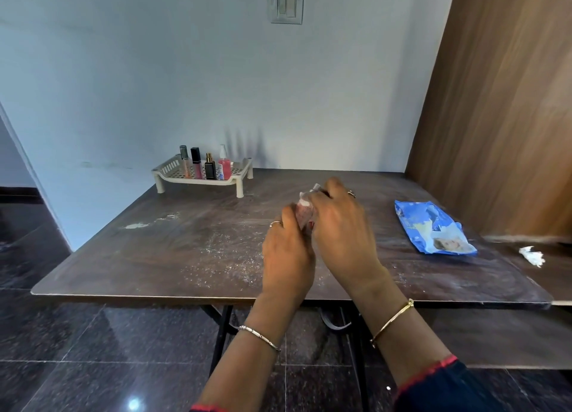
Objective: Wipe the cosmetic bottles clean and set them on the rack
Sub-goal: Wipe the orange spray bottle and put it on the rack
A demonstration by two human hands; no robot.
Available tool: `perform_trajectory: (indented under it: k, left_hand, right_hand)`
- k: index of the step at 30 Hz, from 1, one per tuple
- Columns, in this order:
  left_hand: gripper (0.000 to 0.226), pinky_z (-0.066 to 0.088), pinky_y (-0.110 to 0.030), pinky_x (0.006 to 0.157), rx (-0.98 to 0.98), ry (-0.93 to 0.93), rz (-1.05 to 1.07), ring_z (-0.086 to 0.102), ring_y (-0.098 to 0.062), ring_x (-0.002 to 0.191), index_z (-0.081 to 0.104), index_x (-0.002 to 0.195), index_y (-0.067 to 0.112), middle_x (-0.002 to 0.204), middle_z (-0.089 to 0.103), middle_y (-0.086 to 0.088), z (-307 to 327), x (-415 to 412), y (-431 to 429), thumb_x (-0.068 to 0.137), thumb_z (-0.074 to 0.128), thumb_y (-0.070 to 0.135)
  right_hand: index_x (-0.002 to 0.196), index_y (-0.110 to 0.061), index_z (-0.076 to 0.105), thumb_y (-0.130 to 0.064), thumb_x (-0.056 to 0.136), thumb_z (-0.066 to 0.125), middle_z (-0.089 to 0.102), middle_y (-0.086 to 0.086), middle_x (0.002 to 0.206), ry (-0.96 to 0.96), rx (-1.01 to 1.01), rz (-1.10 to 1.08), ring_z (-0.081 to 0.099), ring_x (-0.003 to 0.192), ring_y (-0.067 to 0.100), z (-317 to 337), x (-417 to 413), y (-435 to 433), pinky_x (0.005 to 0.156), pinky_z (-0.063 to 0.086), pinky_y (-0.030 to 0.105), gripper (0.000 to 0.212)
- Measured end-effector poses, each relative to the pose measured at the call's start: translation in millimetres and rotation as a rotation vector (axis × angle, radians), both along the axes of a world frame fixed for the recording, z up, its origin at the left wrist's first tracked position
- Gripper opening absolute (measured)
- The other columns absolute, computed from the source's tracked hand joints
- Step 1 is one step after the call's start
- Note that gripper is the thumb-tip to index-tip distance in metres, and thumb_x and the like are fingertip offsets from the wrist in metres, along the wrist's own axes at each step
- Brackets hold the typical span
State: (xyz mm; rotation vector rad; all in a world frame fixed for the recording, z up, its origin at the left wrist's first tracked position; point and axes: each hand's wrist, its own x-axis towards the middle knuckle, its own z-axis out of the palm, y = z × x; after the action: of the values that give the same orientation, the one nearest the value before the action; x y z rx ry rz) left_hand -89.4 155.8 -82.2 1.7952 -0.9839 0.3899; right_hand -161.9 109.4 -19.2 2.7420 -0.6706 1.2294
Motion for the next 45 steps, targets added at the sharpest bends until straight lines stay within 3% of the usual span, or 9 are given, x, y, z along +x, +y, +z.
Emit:
perform_trajectory:
  k: [4, 10, 17, 21, 25, 31, 36, 42, 45]
  left_hand:
    - [0.035, 0.045, -0.048, 0.074, -0.019, -0.036, -0.013, 0.055, -0.033, 0.085, 0.037, 0.128, 0.011, 0.100, 0.060, -0.017, 4, 7, 10, 0.096, 0.044, 0.022]
    - [0.038, 0.045, -0.049, 0.077, -0.015, -0.036, -0.015, 0.054, -0.030, 0.086, 0.035, 0.132, 0.014, 0.101, 0.059, -0.014, 0, 5, 22, 0.096, 0.044, 0.025]
    - [0.033, 0.045, -0.048, 0.077, -0.044, 0.039, -0.030, 0.054, -0.030, 0.087, 0.037, 0.128, 0.013, 0.102, 0.059, -0.014, 1, 9, 30, 0.097, 0.043, 0.021]
    - [0.028, 0.042, -0.038, 0.065, -0.046, 0.140, -0.098, 0.056, -0.025, 0.080, 0.036, 0.122, 0.020, 0.096, 0.060, -0.007, -1, 11, 33, 0.098, 0.039, 0.032]
    - [0.012, 0.040, -0.024, 0.057, -0.091, 0.476, -0.390, 0.048, -0.012, 0.064, 0.038, 0.112, 0.017, 0.078, 0.051, 0.001, 3, 20, 39, 0.100, 0.038, 0.020]
    - [0.020, 0.041, -0.025, 0.057, -0.395, 1.189, -0.888, 0.053, -0.015, 0.061, 0.057, 0.095, 0.014, 0.077, 0.060, -0.005, -2, 23, 53, 0.092, 0.045, 0.030]
    - [0.034, 0.051, -0.038, 0.078, -0.634, 1.394, -1.074, 0.064, -0.021, 0.088, 0.061, 0.117, 0.006, 0.104, 0.066, -0.014, 4, 24, 52, 0.097, 0.039, 0.024]
    - [0.042, 0.056, -0.022, 0.065, -0.788, 1.582, -1.015, 0.062, -0.013, 0.072, 0.052, 0.124, -0.001, 0.089, 0.062, -0.012, 2, 41, 51, 0.091, 0.046, 0.024]
    - [0.025, 0.055, -0.019, 0.063, -0.835, 1.623, -0.992, 0.063, -0.013, 0.068, 0.058, 0.109, 0.002, 0.084, 0.062, -0.012, -3, 39, 48, 0.088, 0.052, 0.014]
  right_hand:
    - [0.100, -0.005, 0.070, -0.013, 0.083, 0.045, 0.058, 0.011, 0.086, -0.168, -0.049, 0.131, 0.060, 0.071, 0.029, -11, 4, -3, 0.050, 0.047, 0.031, 0.031]
    - [0.098, -0.004, 0.070, 0.009, 0.073, 0.065, 0.059, 0.013, 0.089, -0.267, -0.053, 0.104, 0.061, 0.073, 0.030, 2, 14, -13, 0.055, 0.050, 0.032, 0.028]
    - [0.101, -0.004, 0.069, -0.009, 0.080, 0.038, 0.057, 0.013, 0.088, -0.223, -0.096, 0.211, 0.060, 0.073, 0.030, -17, 18, -1, 0.052, 0.052, 0.035, 0.038]
    - [0.103, -0.011, 0.072, 0.008, 0.082, 0.045, 0.059, 0.006, 0.094, -0.414, 0.104, 0.303, 0.061, 0.079, 0.017, -14, 32, -14, 0.065, 0.052, 0.029, 0.039]
    - [0.092, -0.026, 0.070, 0.015, 0.077, 0.052, 0.064, -0.003, 0.091, -0.568, 0.464, 0.409, 0.062, 0.082, 0.007, -26, 38, 3, 0.066, 0.051, 0.028, 0.047]
    - [0.093, -0.014, 0.073, 0.015, 0.079, 0.052, 0.063, -0.004, 0.091, -0.473, 0.410, 0.396, 0.064, 0.081, 0.011, -29, 37, 3, 0.068, 0.053, 0.024, 0.039]
    - [0.095, -0.011, 0.073, 0.002, 0.084, 0.050, 0.066, 0.001, 0.094, -0.398, 0.223, 0.378, 0.063, 0.078, 0.010, -26, 32, 15, 0.069, 0.050, 0.014, 0.028]
    - [0.099, -0.005, 0.071, -0.005, 0.085, 0.048, 0.068, 0.004, 0.102, -0.237, -0.010, 0.374, 0.065, 0.086, 0.014, -62, 12, 39, 0.071, 0.053, 0.023, 0.026]
    - [0.100, -0.006, 0.071, -0.009, 0.087, 0.046, 0.068, 0.004, 0.103, -0.175, -0.050, 0.362, 0.065, 0.085, 0.015, -61, 12, 38, 0.069, 0.053, 0.025, 0.028]
